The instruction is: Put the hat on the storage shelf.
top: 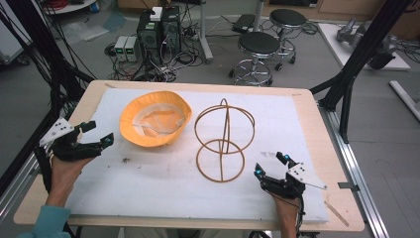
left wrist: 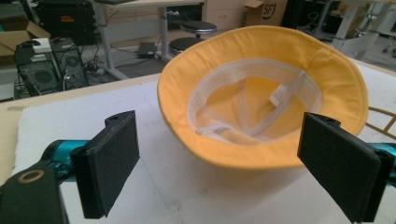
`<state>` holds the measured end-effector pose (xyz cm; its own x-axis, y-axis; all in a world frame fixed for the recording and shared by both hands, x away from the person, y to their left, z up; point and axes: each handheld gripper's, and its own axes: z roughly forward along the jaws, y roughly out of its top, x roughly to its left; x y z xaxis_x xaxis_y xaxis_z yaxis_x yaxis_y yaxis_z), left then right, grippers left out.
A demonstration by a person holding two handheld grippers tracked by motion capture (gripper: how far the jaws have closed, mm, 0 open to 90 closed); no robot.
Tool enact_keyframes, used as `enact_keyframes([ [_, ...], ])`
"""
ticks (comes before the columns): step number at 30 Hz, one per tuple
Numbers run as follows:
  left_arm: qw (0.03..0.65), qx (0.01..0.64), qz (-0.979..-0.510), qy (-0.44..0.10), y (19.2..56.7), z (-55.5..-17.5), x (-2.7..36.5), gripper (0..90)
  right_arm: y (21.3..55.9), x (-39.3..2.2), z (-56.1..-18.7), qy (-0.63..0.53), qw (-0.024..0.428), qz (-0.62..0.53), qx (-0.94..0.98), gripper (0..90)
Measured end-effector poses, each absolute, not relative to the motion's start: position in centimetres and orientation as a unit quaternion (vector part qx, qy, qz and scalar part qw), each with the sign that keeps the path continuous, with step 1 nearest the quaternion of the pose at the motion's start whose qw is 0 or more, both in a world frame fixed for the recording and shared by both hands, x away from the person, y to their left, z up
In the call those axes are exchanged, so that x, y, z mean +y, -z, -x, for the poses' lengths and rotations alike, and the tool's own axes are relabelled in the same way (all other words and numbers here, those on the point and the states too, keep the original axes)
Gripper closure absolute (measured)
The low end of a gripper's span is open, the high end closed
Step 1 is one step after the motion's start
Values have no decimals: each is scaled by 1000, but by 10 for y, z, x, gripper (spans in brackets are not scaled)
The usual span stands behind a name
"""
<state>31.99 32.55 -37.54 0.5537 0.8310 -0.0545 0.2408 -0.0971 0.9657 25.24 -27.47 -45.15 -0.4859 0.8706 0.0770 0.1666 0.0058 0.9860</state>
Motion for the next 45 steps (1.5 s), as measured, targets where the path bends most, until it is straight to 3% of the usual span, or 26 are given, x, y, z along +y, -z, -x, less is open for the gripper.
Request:
enact_keyframes([
  [11,507,408,-725,-225,350,-376,314,127,452,-276,-253,-580,304,-405,639,107],
  [19,462,440,-749,-177,356,-420,310,131,451,-276,-253,-578,305,-403,641,107],
  [27,434,453,-763,-157,368,-435,305,181,451,-276,-253,-579,303,-403,641,107],
  [37,409,464,-774,-138,377,-442,304,374,451,-276,-253,-580,302,-407,638,107],
  [43,406,463,-778,-124,380,-443,301,559,452,-276,-253,-581,300,-407,637,107],
  [44,406,462,-779,-125,380,-443,299,638,452,-276,-253,-581,300,-408,637,108],
  [45,401,461,-780,-133,380,-442,298,638,452,-276,-253,-581,300,-408,637,108],
])
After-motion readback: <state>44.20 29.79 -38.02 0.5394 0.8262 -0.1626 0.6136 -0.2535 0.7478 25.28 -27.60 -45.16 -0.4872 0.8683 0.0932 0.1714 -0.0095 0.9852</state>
